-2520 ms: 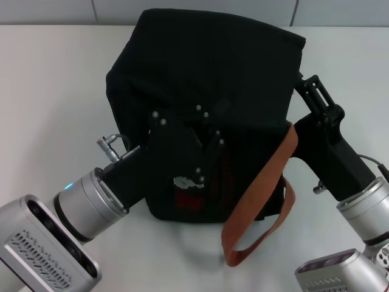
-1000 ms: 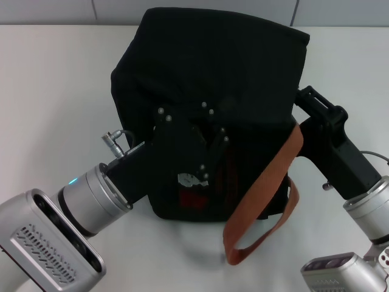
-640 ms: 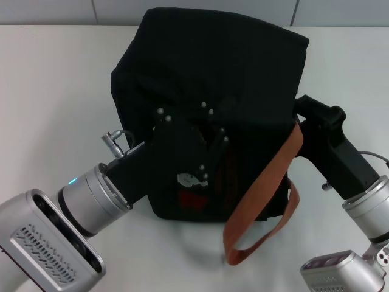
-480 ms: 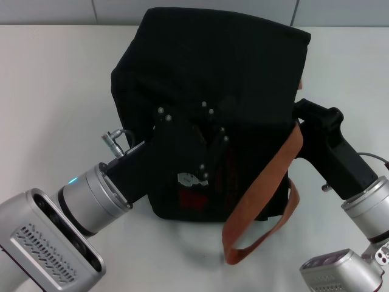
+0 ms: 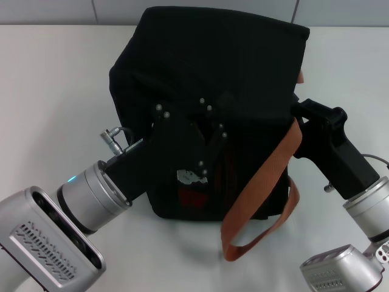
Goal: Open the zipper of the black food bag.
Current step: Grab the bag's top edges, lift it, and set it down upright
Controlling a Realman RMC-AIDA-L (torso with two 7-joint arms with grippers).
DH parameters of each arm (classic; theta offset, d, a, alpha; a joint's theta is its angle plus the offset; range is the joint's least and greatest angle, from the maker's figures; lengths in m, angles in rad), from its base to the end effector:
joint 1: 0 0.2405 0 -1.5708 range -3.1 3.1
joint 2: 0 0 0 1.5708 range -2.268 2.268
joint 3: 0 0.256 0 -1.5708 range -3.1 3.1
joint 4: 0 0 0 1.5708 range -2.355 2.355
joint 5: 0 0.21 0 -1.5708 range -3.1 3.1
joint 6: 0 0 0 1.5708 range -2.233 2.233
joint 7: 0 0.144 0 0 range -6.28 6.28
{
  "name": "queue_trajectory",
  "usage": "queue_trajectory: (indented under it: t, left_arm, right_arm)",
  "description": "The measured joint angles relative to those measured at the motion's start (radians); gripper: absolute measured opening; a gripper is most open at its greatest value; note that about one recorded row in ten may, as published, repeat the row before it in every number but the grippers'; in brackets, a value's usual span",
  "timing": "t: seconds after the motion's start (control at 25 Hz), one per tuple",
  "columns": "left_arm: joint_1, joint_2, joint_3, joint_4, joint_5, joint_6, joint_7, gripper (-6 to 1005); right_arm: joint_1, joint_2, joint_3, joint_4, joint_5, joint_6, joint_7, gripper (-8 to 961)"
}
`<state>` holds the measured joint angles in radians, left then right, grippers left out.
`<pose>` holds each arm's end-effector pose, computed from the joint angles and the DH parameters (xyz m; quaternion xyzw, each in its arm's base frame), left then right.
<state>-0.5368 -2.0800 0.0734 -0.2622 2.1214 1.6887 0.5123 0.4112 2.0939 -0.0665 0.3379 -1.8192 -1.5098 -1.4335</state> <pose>-0.2050 0.2530 -0.0800 -0.7741 0.2694 -0.3836 0.4255 0.2525 0.2541 -0.0842 -0.6661 -0.4324 0.0129 0.6076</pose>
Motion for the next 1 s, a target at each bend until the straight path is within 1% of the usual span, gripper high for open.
queue_trajectory:
  t: [0.16, 0.32, 0.6, 0.68, 0.72, 0.76, 0.84, 0.88, 0.92, 0.96, 1.0]
  left_arm:
    - [-0.001, 0.0, -0.007, 0.0, 0.0, 0.0, 0.0, 87]
    - [-0.003, 0.0, -0.014, -0.002, -0.002, -0.001, 0.0, 87]
    - [-0.003, 0.0, -0.015, -0.003, -0.005, -0.002, 0.0, 87]
    - [-0.003, 0.0, -0.016, -0.003, -0.006, -0.002, 0.0, 87]
    - [-0.003, 0.0, -0.017, -0.004, -0.006, -0.004, 0.0, 87]
    - [-0.003, 0.0, -0.019, -0.005, -0.006, -0.007, 0.0, 87]
    - [-0.003, 0.0, -0.025, -0.008, -0.003, -0.012, 0.0, 87]
    - [-0.003, 0.0, -0.028, -0.008, -0.002, -0.014, 0.0, 87]
    - [-0.003, 0.0, -0.029, -0.009, -0.001, -0.017, 0.0, 87]
    - [-0.003, 0.0, -0.029, -0.009, -0.001, -0.017, 0.0, 87]
    - [-0.003, 0.0, -0.029, -0.009, -0.001, -0.018, 0.0, 87]
  right_arm:
    - [-0.004, 0.0, 0.008, 0.006, 0.001, 0.001, 0.037, 45]
    - [-0.024, 0.0, 0.024, 0.007, 0.001, 0.001, 0.096, 61]
    - [-0.049, 0.0, 0.033, 0.014, 0.001, -0.02, 0.128, 88]
    - [-0.061, 0.0, 0.04, 0.016, 0.0, -0.06, 0.205, 95]
    - [-0.074, -0.001, 0.04, 0.014, -0.001, -0.106, 0.316, 99]
    - [-0.074, -0.001, 0.04, 0.014, -0.001, -0.106, 0.316, 103]
    - [-0.088, -0.002, 0.04, 0.012, 0.0, -0.137, 0.422, 111]
    - [-0.094, -0.002, 0.039, 0.011, 0.0, -0.15, 0.482, 114]
    - [-0.102, -0.003, 0.034, 0.01, -0.002, -0.163, 0.59, 118]
    - [-0.102, -0.003, 0.034, 0.01, -0.002, -0.163, 0.59, 122]
    - [-0.103, -0.003, 0.031, 0.01, -0.004, -0.167, 0.634, 126]
